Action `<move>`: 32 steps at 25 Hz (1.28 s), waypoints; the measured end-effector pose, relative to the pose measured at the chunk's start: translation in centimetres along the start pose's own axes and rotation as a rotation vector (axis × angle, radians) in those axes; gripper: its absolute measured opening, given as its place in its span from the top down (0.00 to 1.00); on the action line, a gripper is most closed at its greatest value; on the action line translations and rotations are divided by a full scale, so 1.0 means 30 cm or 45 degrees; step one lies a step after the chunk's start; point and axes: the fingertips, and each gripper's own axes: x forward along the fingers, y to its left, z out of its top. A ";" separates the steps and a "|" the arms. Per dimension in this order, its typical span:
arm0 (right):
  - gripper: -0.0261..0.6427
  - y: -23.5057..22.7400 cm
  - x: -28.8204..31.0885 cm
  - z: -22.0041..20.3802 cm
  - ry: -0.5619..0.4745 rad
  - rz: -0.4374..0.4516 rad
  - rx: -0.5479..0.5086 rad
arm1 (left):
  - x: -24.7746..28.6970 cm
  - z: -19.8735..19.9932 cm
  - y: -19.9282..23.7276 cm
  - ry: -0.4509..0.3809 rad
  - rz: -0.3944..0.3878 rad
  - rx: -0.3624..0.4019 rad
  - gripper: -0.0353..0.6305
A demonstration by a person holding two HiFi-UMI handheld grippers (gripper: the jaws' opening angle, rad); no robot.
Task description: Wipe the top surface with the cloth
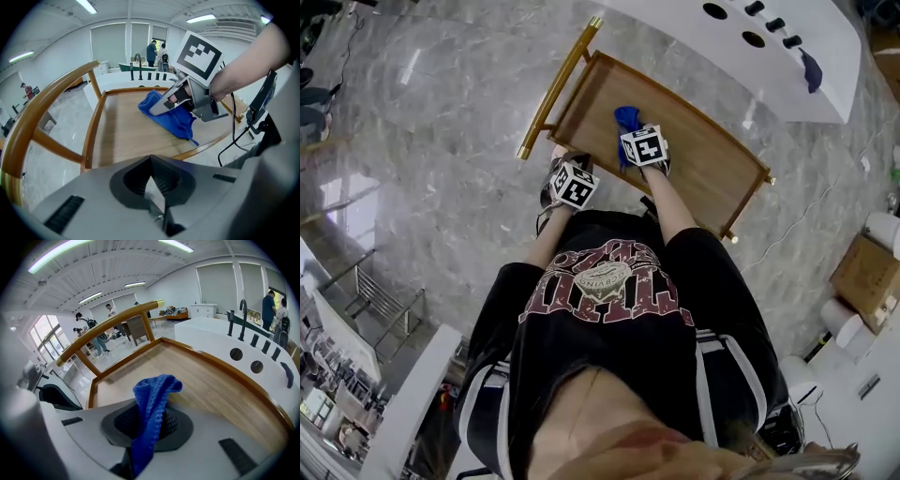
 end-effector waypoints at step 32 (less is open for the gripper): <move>0.88 0.281 0.193 0.207 0.014 0.149 -0.132 | -0.091 -0.097 0.094 -0.039 0.065 -0.171 0.88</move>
